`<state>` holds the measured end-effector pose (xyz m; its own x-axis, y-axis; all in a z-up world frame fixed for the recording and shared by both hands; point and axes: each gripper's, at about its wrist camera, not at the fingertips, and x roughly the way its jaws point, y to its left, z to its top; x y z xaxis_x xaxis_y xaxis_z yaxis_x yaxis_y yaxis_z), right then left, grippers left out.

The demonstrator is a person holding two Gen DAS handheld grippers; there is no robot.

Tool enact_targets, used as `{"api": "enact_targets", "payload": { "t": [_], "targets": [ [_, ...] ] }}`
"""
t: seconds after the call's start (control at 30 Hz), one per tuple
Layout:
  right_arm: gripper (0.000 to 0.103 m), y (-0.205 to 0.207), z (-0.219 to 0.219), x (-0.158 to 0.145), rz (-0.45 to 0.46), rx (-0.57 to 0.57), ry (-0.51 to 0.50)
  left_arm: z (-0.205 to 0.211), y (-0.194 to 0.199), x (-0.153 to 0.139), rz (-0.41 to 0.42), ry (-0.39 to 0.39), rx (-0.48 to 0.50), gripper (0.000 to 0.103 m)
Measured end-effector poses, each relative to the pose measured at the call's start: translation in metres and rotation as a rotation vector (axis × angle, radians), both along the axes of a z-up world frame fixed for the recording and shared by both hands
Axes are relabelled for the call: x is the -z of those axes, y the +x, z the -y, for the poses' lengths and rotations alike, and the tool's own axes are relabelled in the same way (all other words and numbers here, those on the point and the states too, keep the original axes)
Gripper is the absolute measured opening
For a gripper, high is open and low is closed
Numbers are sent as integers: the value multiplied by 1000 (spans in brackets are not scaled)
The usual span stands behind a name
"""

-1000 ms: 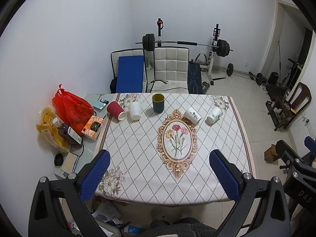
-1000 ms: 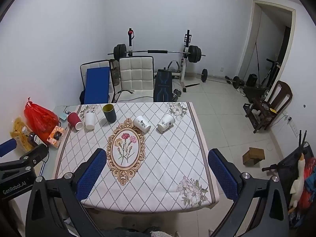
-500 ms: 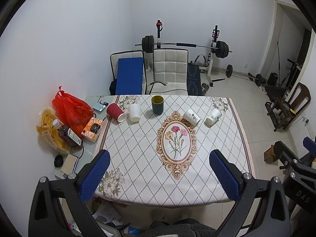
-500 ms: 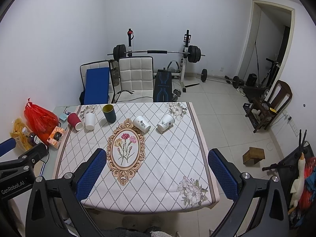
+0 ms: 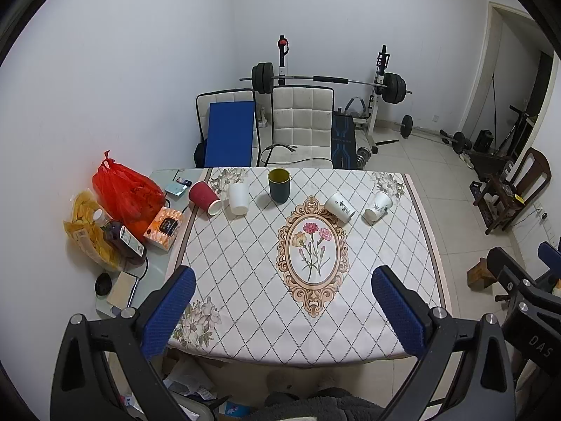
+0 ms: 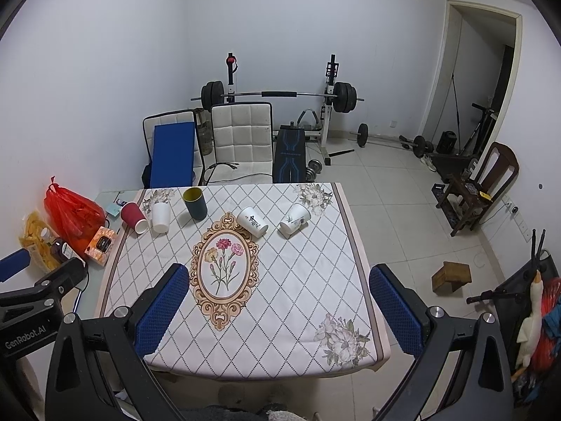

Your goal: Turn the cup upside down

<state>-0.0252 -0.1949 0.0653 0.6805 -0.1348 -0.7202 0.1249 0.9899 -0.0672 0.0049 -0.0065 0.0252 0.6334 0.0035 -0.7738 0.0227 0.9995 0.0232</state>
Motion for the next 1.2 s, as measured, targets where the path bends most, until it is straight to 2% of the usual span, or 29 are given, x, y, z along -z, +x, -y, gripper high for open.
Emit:
{"api": "enact_targets", "payload": {
  "t": [0.9,1.2],
  "targets": [
    [103,-3,-5,-2,-3,0,11,-1,-3,0,-8,-8,4,103],
    [103,-6,-7,4,-4,7,17,0,-9,14,-7,-7,10,103]
  ]
}}
